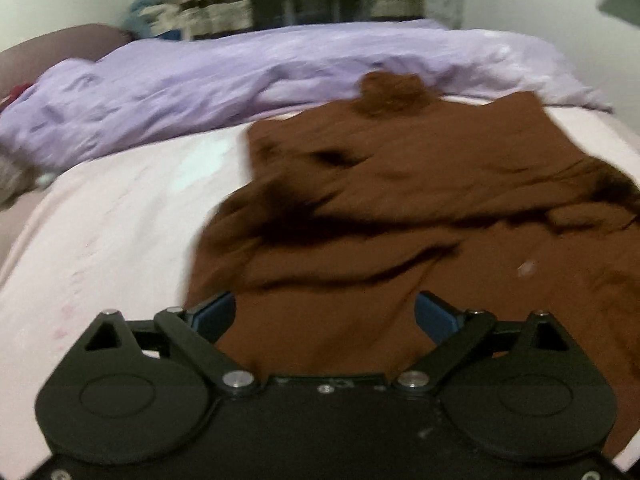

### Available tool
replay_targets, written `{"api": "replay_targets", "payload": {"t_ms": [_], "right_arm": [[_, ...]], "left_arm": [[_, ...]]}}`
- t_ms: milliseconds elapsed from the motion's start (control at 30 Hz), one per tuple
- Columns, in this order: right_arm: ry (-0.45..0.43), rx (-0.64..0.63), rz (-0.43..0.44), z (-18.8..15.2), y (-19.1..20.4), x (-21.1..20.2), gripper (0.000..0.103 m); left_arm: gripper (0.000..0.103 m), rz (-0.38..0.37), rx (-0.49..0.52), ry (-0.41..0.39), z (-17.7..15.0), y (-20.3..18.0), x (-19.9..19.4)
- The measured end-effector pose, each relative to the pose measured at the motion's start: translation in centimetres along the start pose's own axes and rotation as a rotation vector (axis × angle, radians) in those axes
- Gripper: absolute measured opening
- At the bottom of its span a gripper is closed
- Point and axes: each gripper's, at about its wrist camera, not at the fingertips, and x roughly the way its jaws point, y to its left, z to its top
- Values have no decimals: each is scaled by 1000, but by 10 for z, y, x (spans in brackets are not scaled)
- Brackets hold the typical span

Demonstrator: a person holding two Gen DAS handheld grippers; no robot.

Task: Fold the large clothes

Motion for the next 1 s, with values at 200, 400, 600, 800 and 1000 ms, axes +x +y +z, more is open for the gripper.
{"api": "replay_targets", "payload": {"t_ms": [200,400,600,800,1000], "right_arm": [[104,-122,50,3,75,52,44],[180,-123,56,-7,85,79,46],[222,-35,104,-8,51,88,41],[196,-40,-125,-1,-5,78,57],[226,89,-192,-6,-98,63,46]], "left_arm": [[98,-1,77,38,14,-50,31],[102,88,123,63,9,-49,58],[103,110,46,115,-4,8,69],[103,201,8,128,-18,69,61],[103,230,-19,151,-28,104,50]]}}
